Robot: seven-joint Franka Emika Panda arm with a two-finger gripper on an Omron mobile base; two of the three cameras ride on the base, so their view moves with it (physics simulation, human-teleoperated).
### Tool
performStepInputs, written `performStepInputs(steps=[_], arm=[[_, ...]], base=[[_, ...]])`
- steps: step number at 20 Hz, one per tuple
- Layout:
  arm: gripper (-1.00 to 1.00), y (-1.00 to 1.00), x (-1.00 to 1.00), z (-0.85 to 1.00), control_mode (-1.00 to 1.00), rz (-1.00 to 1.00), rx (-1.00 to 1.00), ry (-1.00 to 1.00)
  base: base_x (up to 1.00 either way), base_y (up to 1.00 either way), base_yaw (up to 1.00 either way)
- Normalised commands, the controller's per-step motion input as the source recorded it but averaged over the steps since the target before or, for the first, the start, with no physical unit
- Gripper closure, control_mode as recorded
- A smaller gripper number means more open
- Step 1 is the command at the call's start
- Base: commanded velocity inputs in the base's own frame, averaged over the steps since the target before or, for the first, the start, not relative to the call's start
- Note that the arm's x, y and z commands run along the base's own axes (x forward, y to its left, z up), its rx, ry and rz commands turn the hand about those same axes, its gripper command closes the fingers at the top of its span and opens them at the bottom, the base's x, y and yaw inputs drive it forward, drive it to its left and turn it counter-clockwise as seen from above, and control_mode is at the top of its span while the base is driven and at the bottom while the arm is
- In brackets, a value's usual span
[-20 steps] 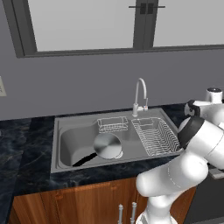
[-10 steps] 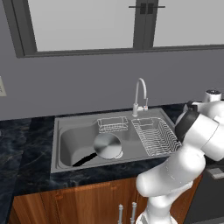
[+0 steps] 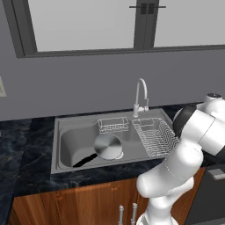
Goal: Pick the pan and sponge and place them into the sink. Then turn on the water.
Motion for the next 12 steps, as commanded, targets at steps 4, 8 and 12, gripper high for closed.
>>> performStepInputs(steps=[4, 8, 12], arm=[[-1.0, -0.1, 0.0, -0.15, -1.0, 0.0, 0.01, 0.02], [-1.0, -0.07, 0.0, -0.12, -1.0, 0.0, 0.01, 0.02], [-1.0, -0.03, 0.0, -0.12, -1.0, 0.0, 0.01, 0.02]], base=[[0.0, 0.0, 0.0], [0.0, 0.0, 0.0], [0.0, 0.0, 0.0]])
